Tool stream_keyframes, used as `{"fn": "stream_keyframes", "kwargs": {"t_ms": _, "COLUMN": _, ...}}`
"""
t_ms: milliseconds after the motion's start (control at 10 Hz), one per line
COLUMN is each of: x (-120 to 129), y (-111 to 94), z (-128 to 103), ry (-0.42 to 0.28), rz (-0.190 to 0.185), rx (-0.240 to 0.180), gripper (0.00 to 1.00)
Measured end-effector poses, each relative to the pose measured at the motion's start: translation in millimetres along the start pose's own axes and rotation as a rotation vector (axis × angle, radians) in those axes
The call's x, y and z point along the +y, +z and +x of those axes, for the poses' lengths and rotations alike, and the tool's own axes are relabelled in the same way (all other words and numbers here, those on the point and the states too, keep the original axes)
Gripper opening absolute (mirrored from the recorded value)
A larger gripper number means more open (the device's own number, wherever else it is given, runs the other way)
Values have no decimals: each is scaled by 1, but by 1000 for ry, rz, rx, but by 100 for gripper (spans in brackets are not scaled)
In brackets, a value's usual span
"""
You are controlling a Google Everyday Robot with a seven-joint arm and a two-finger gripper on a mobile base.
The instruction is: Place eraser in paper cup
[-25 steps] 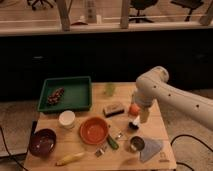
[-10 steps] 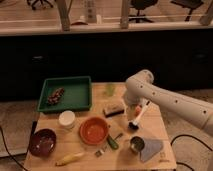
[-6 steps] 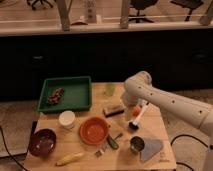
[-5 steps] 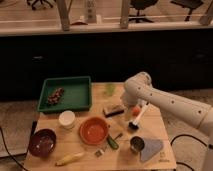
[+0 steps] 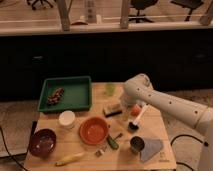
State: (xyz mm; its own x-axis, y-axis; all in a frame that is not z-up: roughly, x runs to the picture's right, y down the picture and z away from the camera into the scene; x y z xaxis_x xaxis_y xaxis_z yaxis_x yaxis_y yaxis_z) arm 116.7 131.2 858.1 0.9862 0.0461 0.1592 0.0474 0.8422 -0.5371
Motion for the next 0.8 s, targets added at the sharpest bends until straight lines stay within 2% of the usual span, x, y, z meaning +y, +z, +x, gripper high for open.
{"fn": "stream_keyframes", "kwargs": {"t_ms": 800, "x": -4, "y": 16, "z": -2, "ry": 27, "rz": -5, "rx": -8, "gripper": 80}}
